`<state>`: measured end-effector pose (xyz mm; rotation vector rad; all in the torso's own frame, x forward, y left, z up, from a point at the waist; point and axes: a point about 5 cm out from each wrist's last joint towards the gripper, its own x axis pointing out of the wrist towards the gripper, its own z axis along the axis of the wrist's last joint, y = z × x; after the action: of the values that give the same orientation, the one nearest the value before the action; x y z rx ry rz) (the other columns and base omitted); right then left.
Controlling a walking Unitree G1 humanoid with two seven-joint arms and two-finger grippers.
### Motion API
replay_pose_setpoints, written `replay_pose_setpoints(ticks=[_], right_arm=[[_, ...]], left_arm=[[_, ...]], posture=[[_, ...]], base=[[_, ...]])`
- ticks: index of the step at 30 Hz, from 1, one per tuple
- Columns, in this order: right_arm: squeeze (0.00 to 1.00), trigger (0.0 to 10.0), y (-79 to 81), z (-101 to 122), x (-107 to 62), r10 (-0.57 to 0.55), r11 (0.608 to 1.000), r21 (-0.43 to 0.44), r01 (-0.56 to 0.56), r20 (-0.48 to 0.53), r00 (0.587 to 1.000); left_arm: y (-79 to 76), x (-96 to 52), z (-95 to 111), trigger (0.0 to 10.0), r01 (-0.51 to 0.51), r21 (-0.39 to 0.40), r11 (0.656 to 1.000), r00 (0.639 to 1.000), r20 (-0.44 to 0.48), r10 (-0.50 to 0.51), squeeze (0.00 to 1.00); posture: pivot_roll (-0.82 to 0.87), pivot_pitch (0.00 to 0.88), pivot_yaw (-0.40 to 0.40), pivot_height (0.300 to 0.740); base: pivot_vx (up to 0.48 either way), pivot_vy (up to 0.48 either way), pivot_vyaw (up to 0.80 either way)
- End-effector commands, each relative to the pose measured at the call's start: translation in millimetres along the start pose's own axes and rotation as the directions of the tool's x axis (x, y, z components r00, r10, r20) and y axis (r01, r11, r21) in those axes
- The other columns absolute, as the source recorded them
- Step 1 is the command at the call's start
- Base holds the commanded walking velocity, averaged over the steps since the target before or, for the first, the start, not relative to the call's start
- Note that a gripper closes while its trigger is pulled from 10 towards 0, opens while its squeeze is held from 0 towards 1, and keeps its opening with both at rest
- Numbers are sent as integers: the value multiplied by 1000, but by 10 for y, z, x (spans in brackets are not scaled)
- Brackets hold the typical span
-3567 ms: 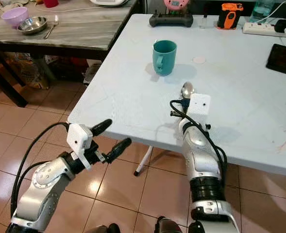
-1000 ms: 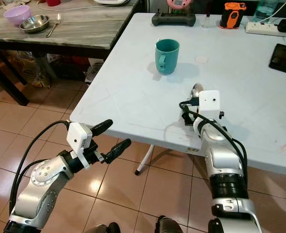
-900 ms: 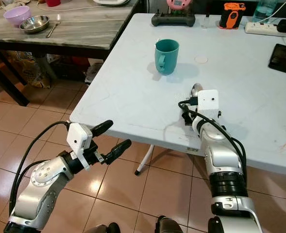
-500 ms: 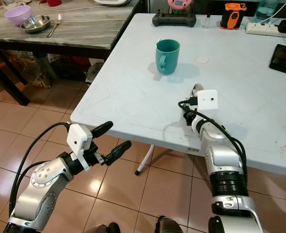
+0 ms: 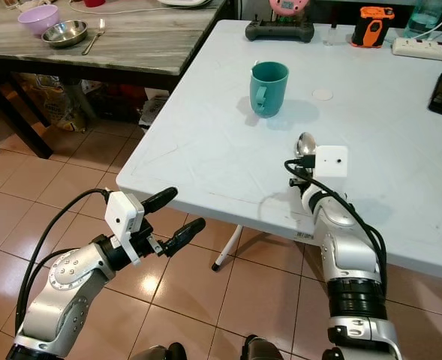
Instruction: Setting the table
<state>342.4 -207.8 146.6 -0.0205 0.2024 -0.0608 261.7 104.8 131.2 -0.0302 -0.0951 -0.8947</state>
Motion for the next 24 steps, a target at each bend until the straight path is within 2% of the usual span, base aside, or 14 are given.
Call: replay_pose_setpoints(ticks=[1, 24], right_arm=[[0, 0, -62, -351, -54, -37, 999, 25, 41, -153, 987], [0, 0, -58, -426, -62, -43, 996, 72, 58, -189, 981]], left_arm=[[-9, -16, 29, 10000, 18, 11, 1000, 1000, 2, -18, 0], [-41, -4, 32, 10000, 51, 10, 999, 999, 10, -51, 0]], posture=[[-204, 185, 85, 740], [-205, 181, 82, 740]], base=[[0, 0, 0], [0, 0, 0]])
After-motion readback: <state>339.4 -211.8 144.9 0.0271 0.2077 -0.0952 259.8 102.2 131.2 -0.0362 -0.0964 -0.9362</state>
